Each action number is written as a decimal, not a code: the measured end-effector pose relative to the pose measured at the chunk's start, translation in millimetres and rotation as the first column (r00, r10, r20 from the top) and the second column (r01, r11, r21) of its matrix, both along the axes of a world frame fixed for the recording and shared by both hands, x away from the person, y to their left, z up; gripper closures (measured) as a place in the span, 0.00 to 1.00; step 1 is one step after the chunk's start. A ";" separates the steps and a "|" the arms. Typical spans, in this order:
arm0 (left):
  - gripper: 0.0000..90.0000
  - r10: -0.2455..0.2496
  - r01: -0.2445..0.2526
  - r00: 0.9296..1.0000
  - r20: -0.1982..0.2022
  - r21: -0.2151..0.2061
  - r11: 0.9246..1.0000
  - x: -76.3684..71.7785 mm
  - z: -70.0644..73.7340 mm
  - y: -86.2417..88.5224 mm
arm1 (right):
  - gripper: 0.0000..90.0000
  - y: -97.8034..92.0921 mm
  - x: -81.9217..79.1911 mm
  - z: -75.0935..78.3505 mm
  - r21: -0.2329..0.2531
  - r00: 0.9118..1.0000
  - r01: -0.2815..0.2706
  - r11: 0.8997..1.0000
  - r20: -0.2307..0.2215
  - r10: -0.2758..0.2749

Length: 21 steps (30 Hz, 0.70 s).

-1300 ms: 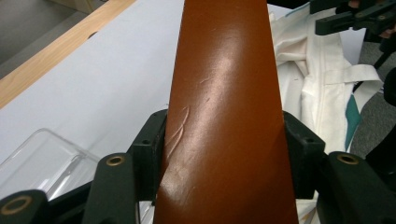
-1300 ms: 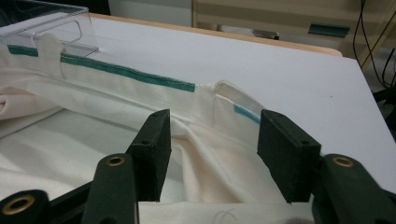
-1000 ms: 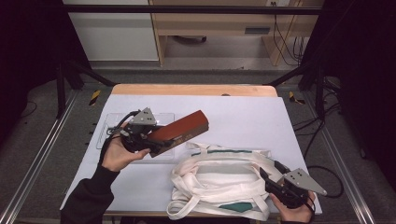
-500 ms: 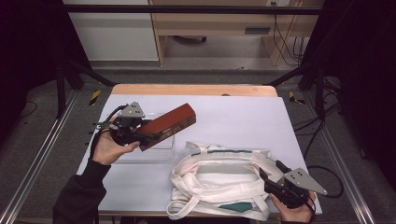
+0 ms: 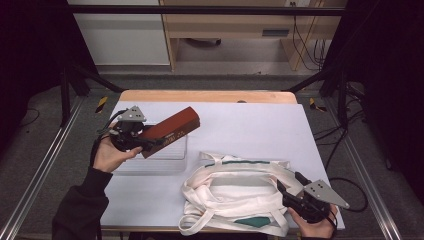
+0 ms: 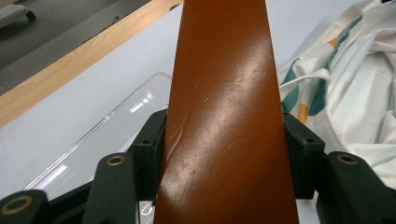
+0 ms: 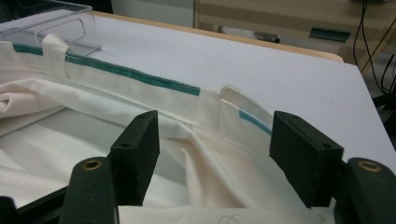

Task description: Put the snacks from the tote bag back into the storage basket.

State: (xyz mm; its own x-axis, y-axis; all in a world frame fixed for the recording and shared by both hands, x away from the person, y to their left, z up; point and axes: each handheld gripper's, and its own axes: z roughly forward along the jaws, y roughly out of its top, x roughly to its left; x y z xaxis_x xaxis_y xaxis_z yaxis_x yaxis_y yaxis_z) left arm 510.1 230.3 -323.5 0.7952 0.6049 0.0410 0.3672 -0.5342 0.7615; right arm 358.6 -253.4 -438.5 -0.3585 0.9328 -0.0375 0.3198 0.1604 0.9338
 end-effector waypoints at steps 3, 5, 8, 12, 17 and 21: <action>0.48 0.026 -0.026 1.000 0.000 -0.006 1.000 7.0 -0.1 9.9 | 0.36 -0.2 0.2 0.1 -0.001 1.000 0.001 1.000 0.001 -0.001; 0.48 0.033 -0.033 0.999 0.001 -0.006 0.999 8.6 -0.3 12.4 | 0.34 -0.3 0.2 0.3 0.000 1.000 0.003 1.000 0.001 -0.003; 0.48 0.058 -0.058 0.998 -0.003 -0.004 0.998 14.4 -4.2 20.4 | 0.29 -0.3 0.3 0.1 0.003 1.000 0.009 1.000 0.002 -0.009; 0.48 0.082 -0.082 0.997 -0.011 -0.001 0.997 20.1 -10.0 27.8 | 0.24 0.9 0.2 0.4 0.008 1.000 0.014 1.000 0.004 -0.014; 0.48 0.097 -0.097 0.995 -0.022 -0.002 0.995 24.2 -16.0 35.1 | 0.20 2.8 0.6 0.0 0.002 1.000 0.023 1.000 0.000 -0.023; 0.48 0.113 -0.113 0.993 -0.028 -0.002 0.994 27.3 -20.9 41.7 | 0.19 3.4 1.3 -0.8 0.001 1.000 0.028 1.000 -0.005 -0.028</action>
